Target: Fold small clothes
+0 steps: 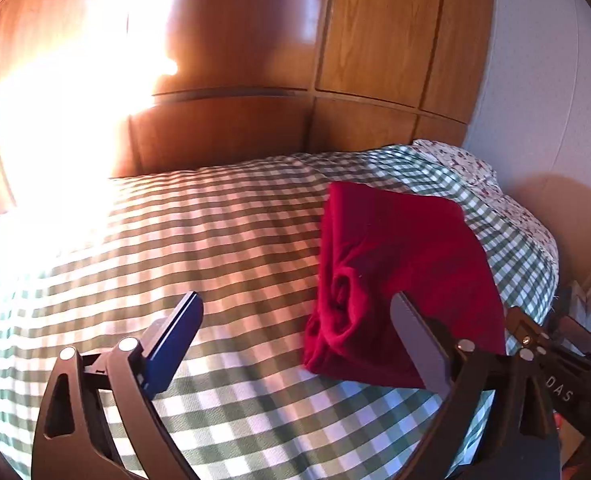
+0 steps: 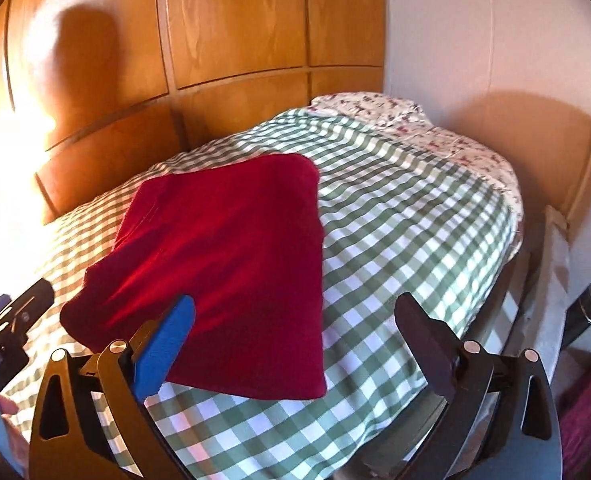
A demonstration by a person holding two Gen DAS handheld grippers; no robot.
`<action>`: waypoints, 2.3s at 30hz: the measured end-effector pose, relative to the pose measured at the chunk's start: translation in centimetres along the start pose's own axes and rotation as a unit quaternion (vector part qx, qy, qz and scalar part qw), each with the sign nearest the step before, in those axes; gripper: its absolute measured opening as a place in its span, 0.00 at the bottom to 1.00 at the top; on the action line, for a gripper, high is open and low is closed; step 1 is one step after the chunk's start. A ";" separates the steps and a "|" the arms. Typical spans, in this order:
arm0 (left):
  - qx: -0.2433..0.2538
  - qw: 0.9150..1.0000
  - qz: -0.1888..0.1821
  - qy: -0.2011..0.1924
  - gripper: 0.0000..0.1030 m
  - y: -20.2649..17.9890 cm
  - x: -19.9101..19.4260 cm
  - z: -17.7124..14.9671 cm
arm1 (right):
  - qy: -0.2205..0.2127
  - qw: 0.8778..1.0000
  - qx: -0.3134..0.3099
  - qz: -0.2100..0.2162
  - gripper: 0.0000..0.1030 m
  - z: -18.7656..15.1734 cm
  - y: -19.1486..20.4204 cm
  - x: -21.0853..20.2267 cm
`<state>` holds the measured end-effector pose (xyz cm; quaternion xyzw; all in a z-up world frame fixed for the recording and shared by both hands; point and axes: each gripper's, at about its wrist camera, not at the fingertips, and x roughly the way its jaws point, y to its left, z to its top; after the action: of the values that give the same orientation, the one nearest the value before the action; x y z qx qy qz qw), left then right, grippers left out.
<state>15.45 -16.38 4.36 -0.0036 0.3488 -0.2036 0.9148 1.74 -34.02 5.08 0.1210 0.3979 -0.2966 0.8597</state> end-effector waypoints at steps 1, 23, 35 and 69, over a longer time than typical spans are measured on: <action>0.000 1.000 0.002 0.001 0.94 0.0 -0.1 -0.1 | 0.000 1.000 0.003 -0.003 0.96 -0.1 -0.1 -0.2; -0.004 1.000 0.017 -0.013 0.97 -0.5 -2.5 -1.2 | -0.026 1.000 -0.007 -0.011 0.96 -1.6 0.6 -2.1; 0.006 1.000 0.018 -0.012 0.97 -1.1 -2.4 -1.4 | -0.023 1.000 -0.004 -0.014 0.96 -2.0 0.8 -2.1; 0.012 0.999 0.031 -0.027 0.97 -1.3 -4.0 -1.2 | -0.041 0.999 0.012 -0.010 0.96 -1.9 0.6 -2.6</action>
<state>11.52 -15.95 6.23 0.0122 0.3218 -0.1794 0.9296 -0.41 -31.63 5.79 0.1152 0.3600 -0.3145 0.8707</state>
